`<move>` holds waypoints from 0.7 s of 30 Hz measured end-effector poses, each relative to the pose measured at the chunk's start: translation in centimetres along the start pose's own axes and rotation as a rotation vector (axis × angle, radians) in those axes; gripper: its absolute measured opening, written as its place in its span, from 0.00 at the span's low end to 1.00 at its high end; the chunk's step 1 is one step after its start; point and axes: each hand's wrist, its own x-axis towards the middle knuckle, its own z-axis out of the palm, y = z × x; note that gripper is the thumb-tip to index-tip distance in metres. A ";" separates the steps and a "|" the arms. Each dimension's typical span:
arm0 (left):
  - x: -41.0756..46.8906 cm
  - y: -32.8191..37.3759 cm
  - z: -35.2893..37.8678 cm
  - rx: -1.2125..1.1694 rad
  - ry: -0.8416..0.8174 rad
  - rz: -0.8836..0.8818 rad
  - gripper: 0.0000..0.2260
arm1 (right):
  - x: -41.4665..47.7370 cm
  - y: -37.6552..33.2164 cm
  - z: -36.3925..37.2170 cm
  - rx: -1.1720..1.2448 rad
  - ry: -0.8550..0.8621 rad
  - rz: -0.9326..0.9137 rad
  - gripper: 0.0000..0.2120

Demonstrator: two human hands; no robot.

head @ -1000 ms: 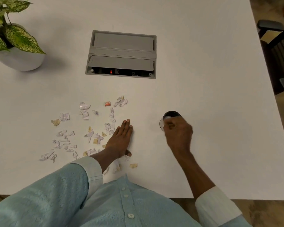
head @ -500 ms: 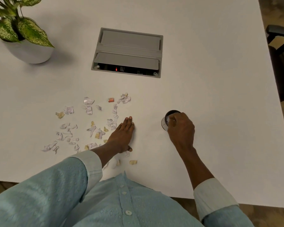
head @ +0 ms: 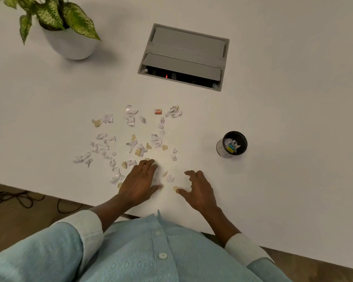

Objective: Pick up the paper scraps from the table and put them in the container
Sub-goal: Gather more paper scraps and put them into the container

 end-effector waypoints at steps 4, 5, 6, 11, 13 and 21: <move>-2.7 -1.5 1.1 0.040 -0.049 -0.118 0.43 | -0.1 -0.9 2.1 -0.046 -0.035 -0.003 0.40; -3.2 -1.7 1.5 0.036 -0.073 -0.155 0.45 | 0.0 -1.3 2.6 -0.052 -0.042 -0.006 0.41; -3.6 -1.9 1.9 0.029 -0.096 -0.184 0.46 | 0.1 -1.7 3.1 -0.057 -0.045 -0.016 0.42; -4.1 -1.7 3.5 -0.078 -0.137 -0.255 0.48 | 1.0 -4.4 4.8 -0.132 -0.051 -0.083 0.39; -3.8 -1.4 3.7 -0.107 -0.135 -0.271 0.47 | 1.4 -5.6 5.2 -0.181 -0.065 -0.094 0.38; -1.9 -1.1 3.5 -0.115 -0.129 -0.056 0.37 | 1.7 -6.9 6.7 -0.290 0.014 -0.122 0.18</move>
